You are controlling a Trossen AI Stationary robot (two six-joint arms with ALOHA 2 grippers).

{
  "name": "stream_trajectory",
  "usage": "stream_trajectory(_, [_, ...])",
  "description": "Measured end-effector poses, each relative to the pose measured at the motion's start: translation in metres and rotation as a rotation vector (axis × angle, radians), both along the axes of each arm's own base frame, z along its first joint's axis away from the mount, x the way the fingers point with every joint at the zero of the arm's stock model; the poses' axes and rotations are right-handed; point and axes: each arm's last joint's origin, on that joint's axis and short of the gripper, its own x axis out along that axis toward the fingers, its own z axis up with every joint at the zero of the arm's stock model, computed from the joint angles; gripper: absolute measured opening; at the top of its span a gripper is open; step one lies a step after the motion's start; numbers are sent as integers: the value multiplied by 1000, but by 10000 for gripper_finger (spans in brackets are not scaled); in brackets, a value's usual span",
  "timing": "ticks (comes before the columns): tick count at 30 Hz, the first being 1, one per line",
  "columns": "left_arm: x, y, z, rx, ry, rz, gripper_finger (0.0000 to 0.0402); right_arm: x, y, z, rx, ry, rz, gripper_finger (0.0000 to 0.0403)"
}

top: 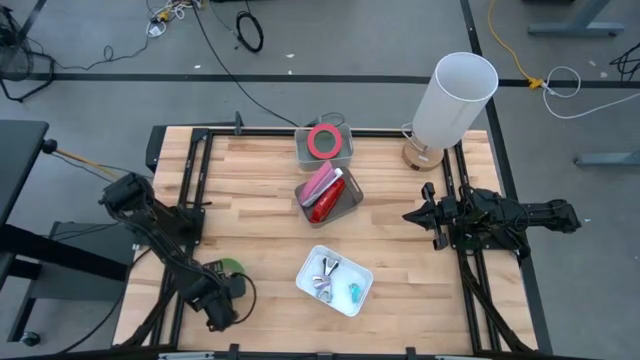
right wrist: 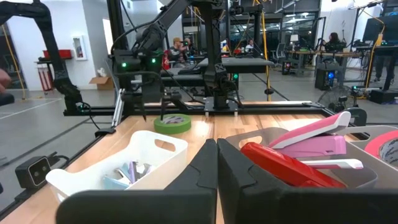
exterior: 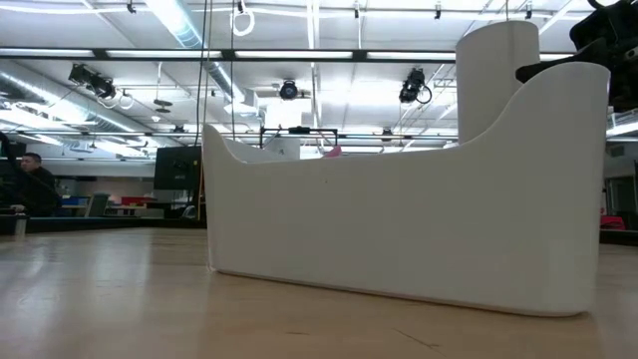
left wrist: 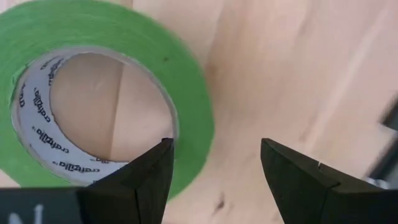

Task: Pick and place Stapler, Stapler remover, tape
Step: Put the green tape into the gray bin

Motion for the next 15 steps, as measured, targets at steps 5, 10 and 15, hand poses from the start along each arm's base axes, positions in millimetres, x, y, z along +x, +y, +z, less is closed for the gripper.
stream_trajectory(5, [-1, 3, 12, -16, -53, 5, 243, 0, 0, 0, 0, 0, 0, 2])
stream_trajectory(10, [-1, 4, 12, -8, -65, 2, 243, 0, 0, 0, 0, 0, 0, 2])
stream_trajectory(15, [0, 6, 12, 37, -113, 4, 243, 0, 0, 0, 0, 0, 0, 2])
